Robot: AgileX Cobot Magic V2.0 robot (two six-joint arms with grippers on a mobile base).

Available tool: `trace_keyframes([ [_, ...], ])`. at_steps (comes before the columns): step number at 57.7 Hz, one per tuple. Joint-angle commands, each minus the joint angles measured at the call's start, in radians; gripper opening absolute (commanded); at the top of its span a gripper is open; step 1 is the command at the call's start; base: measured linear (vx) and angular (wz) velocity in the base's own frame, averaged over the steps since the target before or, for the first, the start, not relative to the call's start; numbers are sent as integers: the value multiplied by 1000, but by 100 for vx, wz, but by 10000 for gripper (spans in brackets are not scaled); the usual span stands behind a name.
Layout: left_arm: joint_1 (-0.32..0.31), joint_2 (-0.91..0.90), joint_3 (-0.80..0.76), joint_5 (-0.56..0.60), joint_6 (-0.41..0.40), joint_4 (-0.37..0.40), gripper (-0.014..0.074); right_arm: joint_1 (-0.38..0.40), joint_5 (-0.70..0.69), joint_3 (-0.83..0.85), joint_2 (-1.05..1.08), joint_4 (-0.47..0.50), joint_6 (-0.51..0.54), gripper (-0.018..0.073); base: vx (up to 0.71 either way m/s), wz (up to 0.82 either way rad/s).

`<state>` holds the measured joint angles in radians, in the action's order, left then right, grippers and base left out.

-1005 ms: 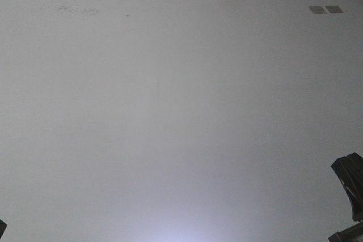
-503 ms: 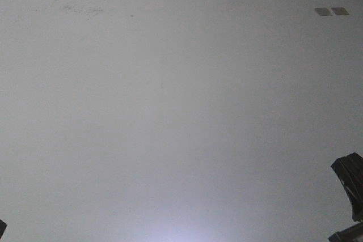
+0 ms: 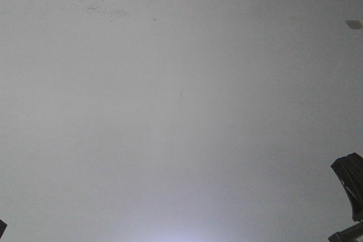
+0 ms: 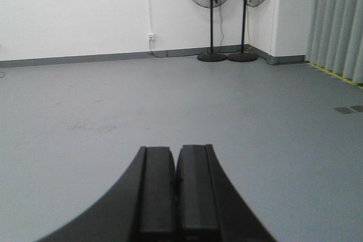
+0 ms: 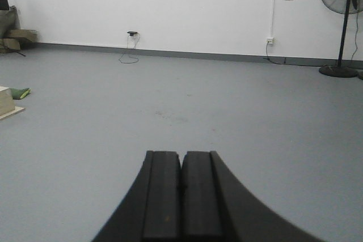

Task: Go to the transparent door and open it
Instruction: 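Turn the base toward the white-framed glass door, then drive the base forward up to the glass door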

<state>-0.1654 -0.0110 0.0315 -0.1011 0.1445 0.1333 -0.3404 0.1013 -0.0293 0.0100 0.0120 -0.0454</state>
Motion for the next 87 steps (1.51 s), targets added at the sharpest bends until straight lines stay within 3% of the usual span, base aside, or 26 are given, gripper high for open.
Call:
trace_keyframes([
  [1,-8,-5,15,83,-2,3,-6,4,-79,-5,15,-2,0,-4,20,23],
  [87,-8,-5,15,83,-2,3,-6,4,-79,-5,15,-2,0,-4,33,34],
])
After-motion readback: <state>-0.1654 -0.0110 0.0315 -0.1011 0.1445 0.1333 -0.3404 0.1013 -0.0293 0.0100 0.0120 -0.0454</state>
